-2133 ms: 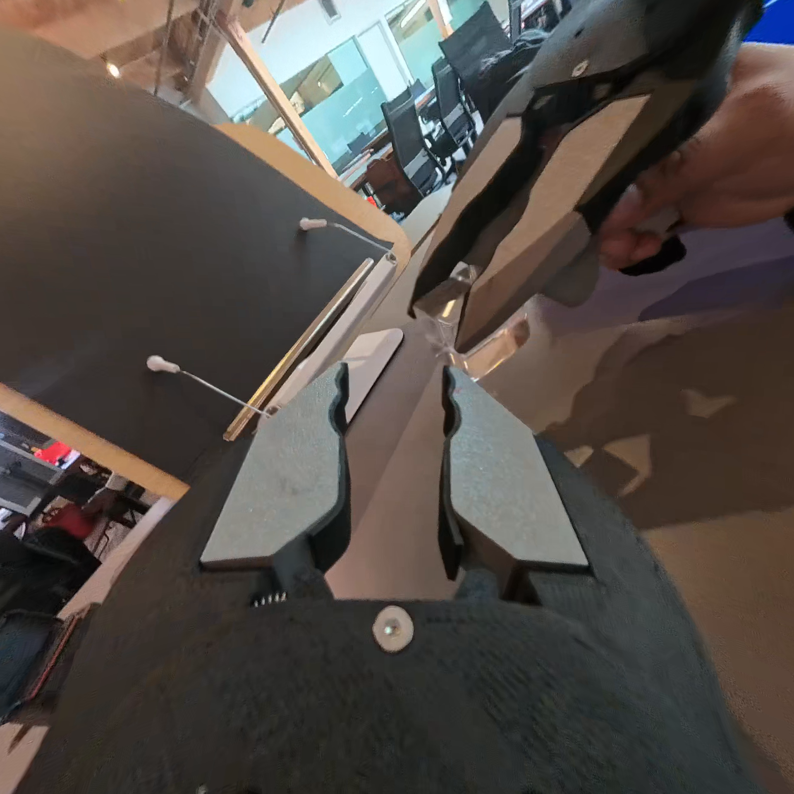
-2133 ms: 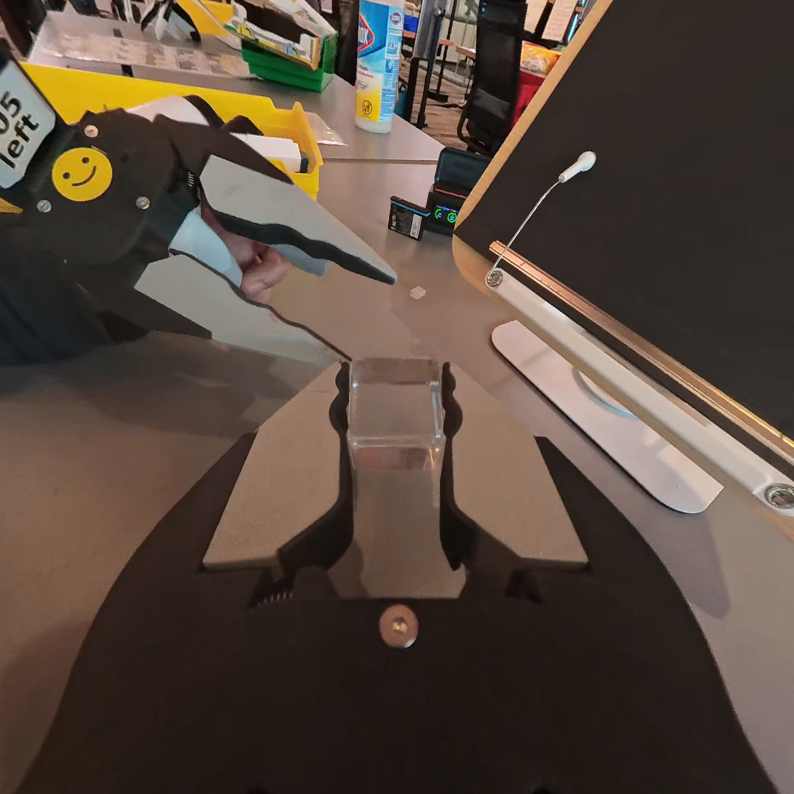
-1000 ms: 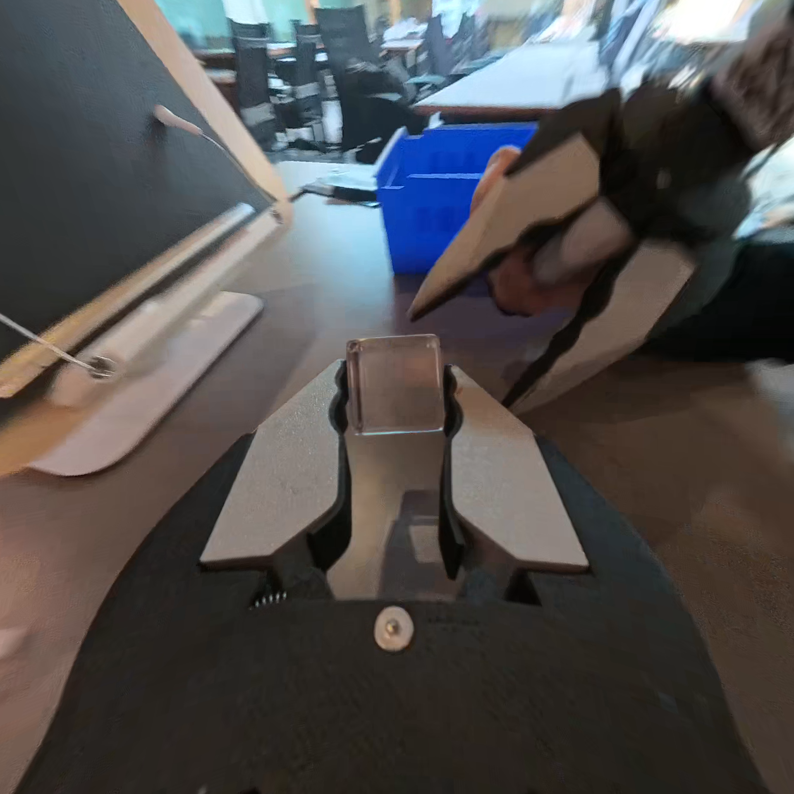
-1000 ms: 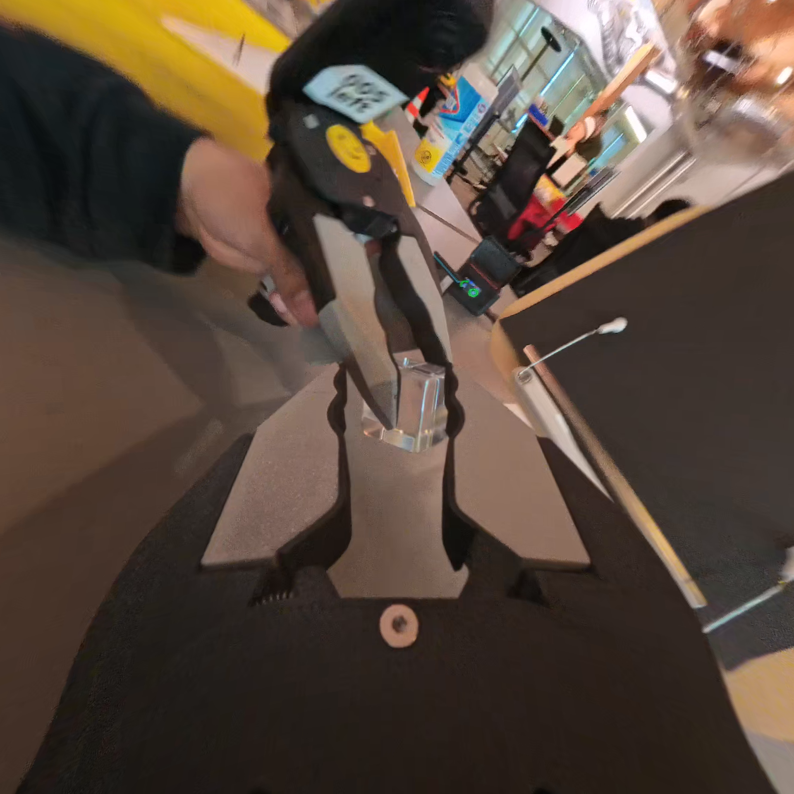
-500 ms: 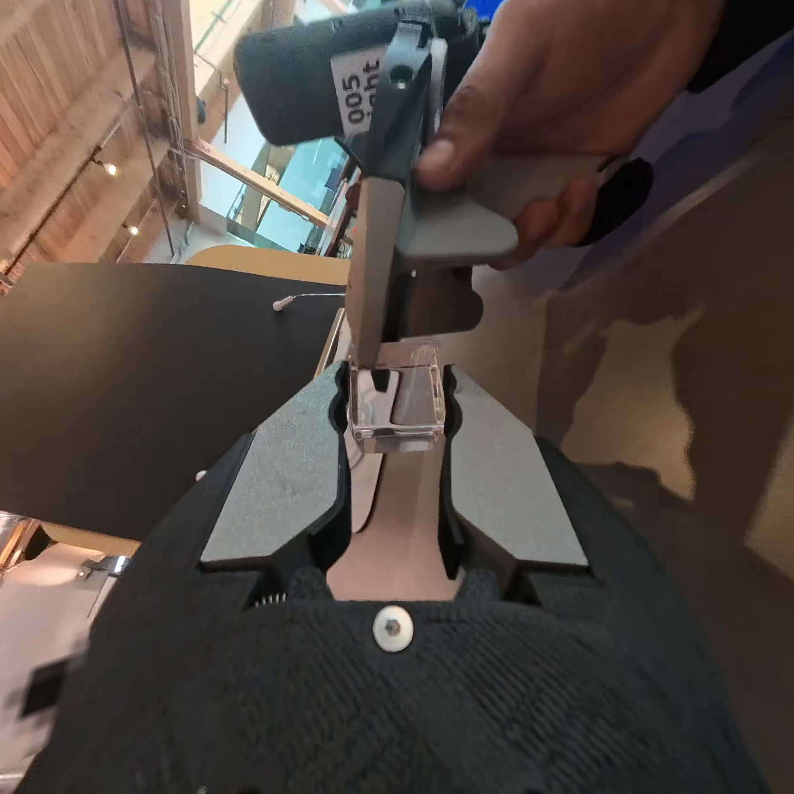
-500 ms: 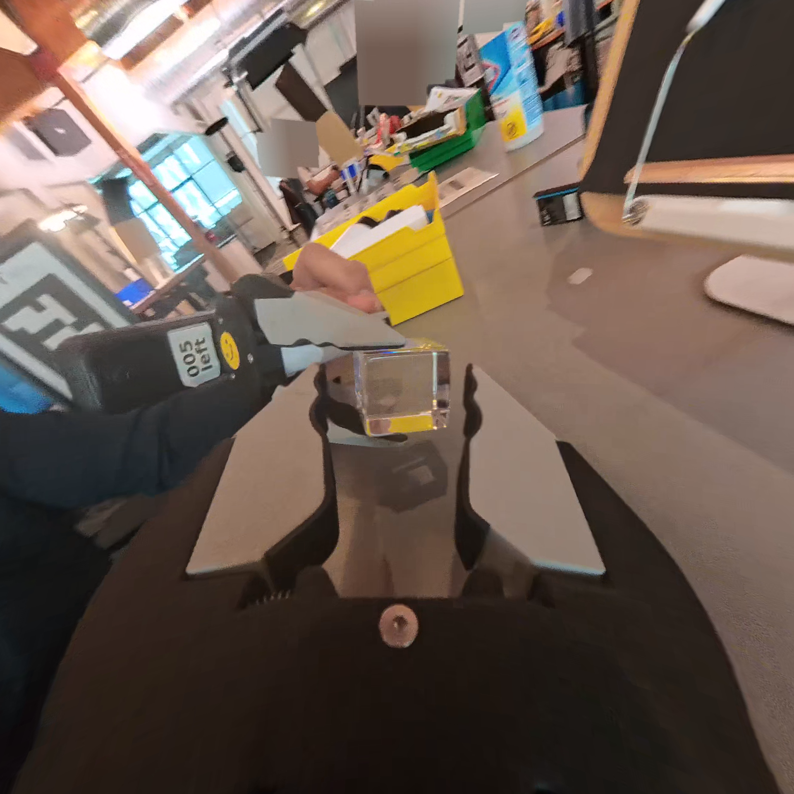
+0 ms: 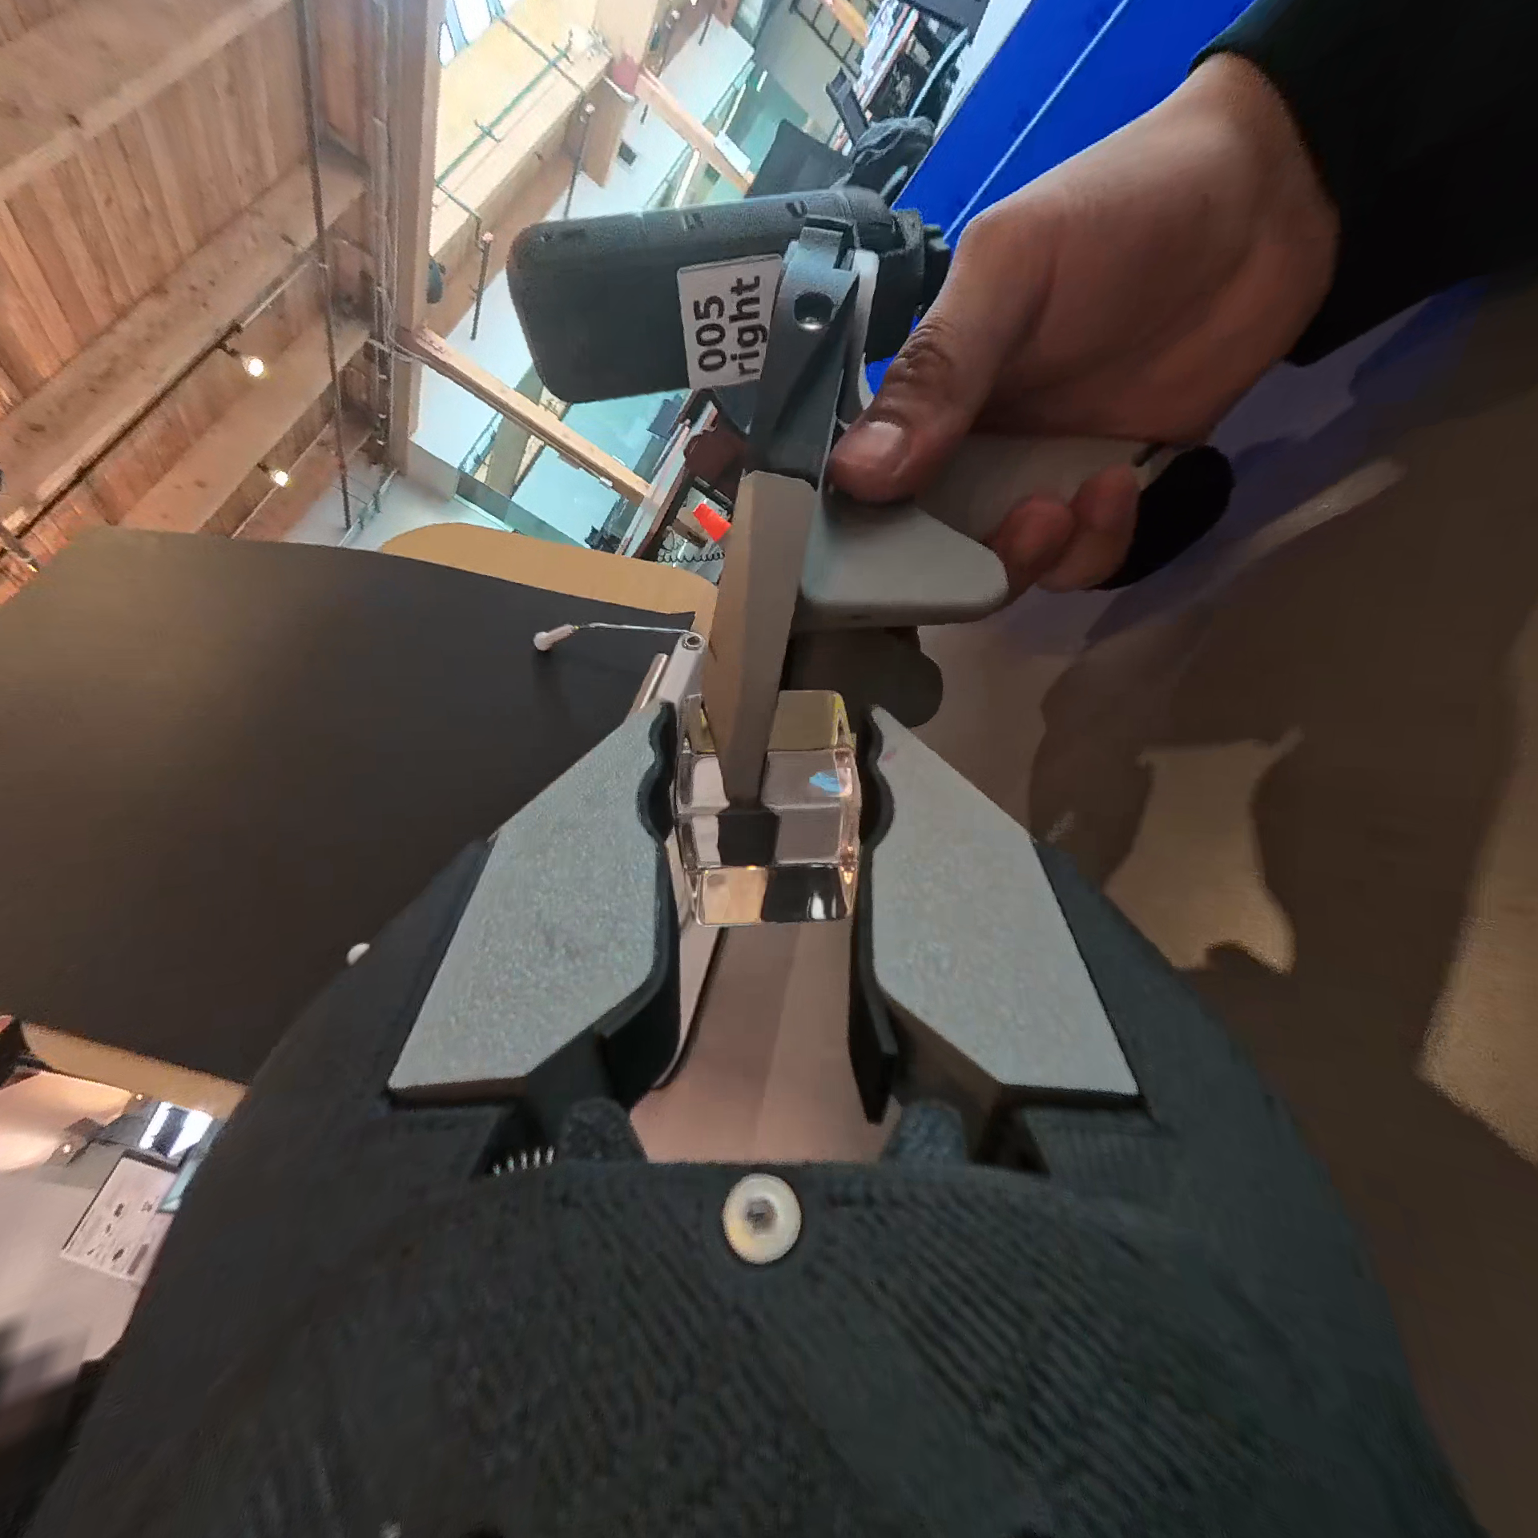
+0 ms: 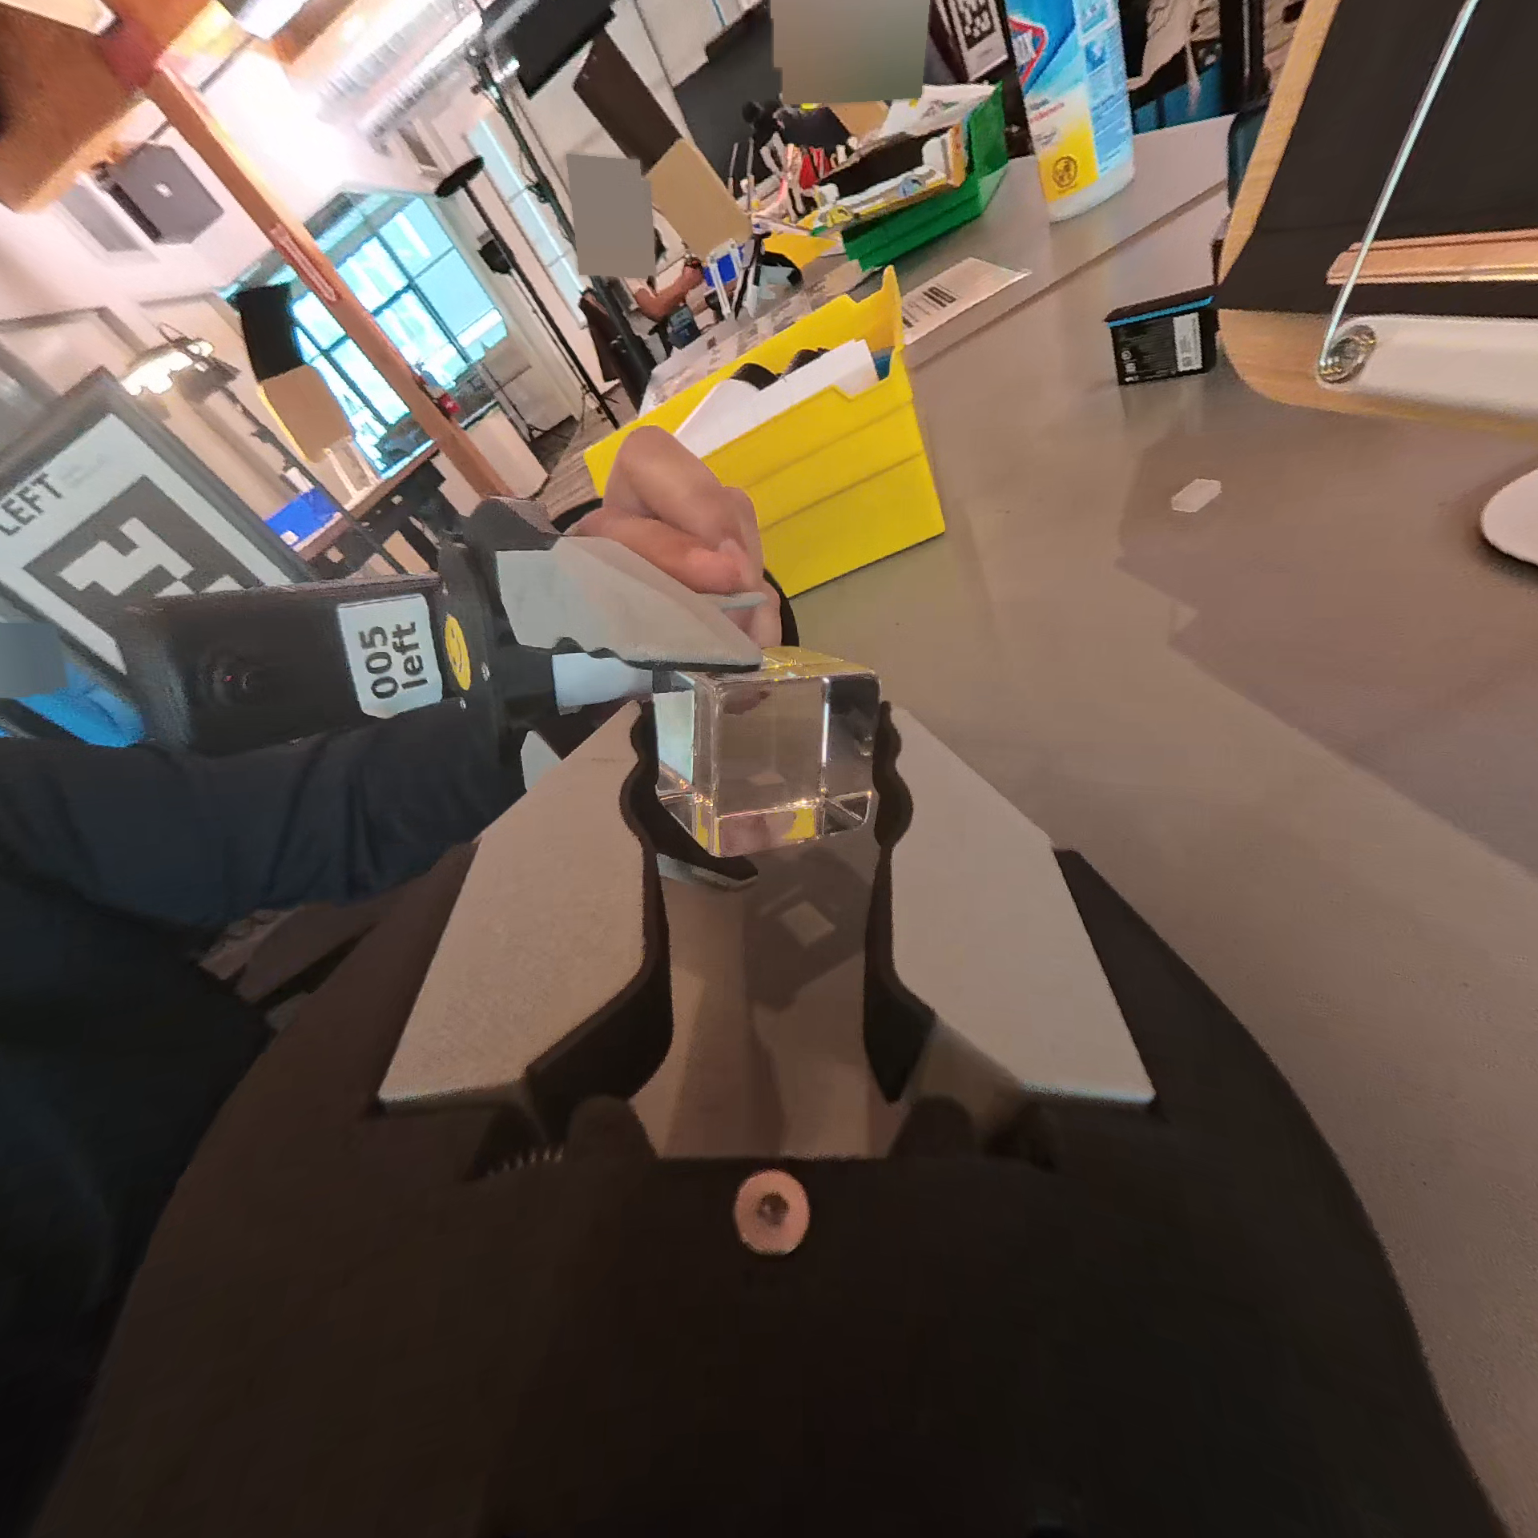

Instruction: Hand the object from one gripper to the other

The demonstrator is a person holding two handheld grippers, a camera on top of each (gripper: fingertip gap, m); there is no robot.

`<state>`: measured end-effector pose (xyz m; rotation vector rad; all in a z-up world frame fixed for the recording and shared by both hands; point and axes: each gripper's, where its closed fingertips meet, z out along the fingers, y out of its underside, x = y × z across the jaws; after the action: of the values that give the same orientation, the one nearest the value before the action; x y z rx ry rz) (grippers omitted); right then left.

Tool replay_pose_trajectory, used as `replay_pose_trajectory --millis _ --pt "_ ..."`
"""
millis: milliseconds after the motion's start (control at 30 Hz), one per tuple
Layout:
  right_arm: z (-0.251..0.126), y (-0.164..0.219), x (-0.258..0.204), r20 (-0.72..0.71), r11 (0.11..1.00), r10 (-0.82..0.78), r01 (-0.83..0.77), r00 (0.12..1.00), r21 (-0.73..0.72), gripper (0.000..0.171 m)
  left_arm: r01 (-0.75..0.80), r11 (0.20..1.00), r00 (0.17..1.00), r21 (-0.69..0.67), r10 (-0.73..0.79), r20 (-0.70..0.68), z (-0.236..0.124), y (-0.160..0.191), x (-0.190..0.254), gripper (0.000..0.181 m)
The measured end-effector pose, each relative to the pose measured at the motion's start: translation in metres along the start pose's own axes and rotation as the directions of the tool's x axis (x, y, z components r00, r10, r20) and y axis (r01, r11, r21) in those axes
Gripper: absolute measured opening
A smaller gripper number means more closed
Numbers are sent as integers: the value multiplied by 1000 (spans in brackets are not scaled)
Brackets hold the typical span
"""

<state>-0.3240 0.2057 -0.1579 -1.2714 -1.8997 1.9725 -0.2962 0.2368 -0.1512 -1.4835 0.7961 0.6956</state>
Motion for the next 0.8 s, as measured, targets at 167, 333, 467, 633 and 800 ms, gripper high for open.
replay_pose_trajectory --millis 167,333,467,633,800 --pt "2 5 5 17 997 72 -72 997 -3 50 -11 998 998 -66 8 -58 1 8 5 41" --pt "17 21 10 -88 995 -39 30 995 -98 57 -81 991 992 -104 70 -106 6 15 20 41" --pt "23 24 14 -137 991 -66 49 988 -123 54 -83 990 991 -113 70 -115 7 18 22 41" --pt "19 22 17 -139 993 -18 1 990 -116 53 -24 992 996 -125 13 -92 10 19 20 41" --pt "-3 5 35 -268 997 -69 54 961 -61 53 163 981 985 -103 -168 -40 6 24 1 49"
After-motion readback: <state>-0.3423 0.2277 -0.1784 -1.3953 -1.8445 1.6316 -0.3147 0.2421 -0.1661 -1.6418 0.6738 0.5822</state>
